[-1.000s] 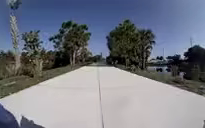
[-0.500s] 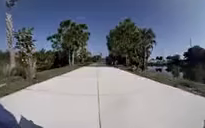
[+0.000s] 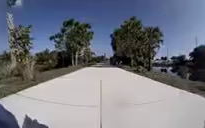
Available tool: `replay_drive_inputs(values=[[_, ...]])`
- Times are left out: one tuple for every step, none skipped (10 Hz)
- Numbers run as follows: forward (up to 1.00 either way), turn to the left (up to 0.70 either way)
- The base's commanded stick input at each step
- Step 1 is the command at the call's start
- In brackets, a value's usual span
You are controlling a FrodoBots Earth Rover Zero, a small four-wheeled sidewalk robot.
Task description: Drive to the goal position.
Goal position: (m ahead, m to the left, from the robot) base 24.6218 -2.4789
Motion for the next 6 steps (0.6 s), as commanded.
replay_drive_inputs(values=[[0.70,0.00],[0.70,0.00],[0.70,0.00],[0.70,0.00],[0.70,0.00],[0.70,0.00]])
